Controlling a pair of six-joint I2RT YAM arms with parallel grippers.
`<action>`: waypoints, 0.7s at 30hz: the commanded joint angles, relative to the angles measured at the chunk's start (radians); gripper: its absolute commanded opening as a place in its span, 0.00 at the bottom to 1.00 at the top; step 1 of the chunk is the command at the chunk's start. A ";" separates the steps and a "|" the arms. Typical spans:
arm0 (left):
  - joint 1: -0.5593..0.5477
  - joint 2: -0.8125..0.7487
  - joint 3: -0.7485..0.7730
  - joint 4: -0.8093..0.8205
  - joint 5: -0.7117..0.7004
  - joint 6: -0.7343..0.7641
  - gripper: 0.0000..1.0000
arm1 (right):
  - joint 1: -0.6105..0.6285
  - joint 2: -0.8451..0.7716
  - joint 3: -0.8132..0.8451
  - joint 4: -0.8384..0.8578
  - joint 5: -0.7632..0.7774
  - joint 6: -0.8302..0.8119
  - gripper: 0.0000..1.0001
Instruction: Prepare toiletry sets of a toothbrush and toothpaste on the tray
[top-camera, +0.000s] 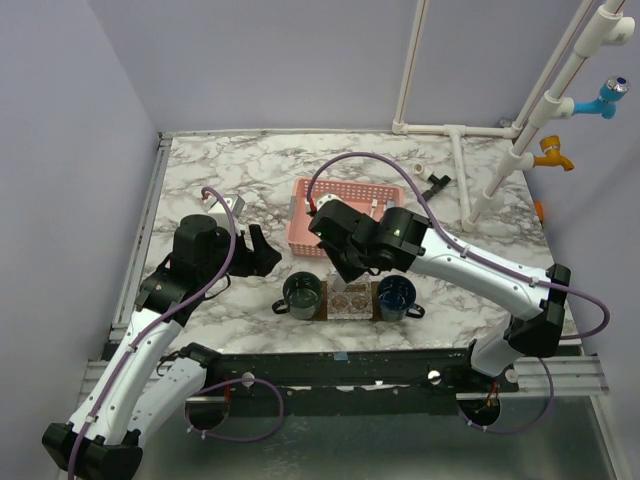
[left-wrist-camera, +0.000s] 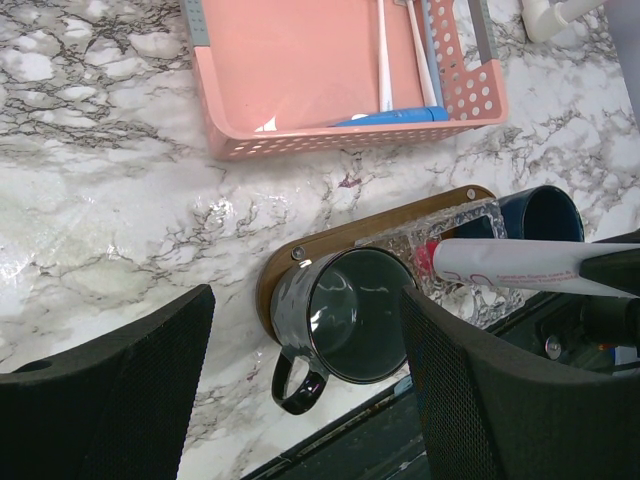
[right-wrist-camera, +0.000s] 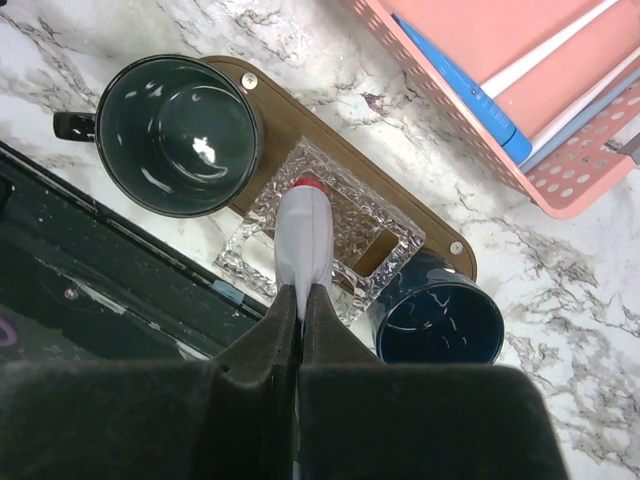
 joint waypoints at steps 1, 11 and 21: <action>-0.004 -0.012 -0.012 0.012 -0.015 0.014 0.74 | 0.011 0.017 -0.015 0.050 0.019 0.013 0.00; -0.003 -0.010 -0.012 0.010 -0.020 0.015 0.74 | 0.012 0.035 -0.028 0.050 0.048 0.015 0.00; -0.003 -0.004 -0.011 0.011 -0.022 0.015 0.74 | 0.011 0.029 -0.033 0.051 0.046 0.011 0.00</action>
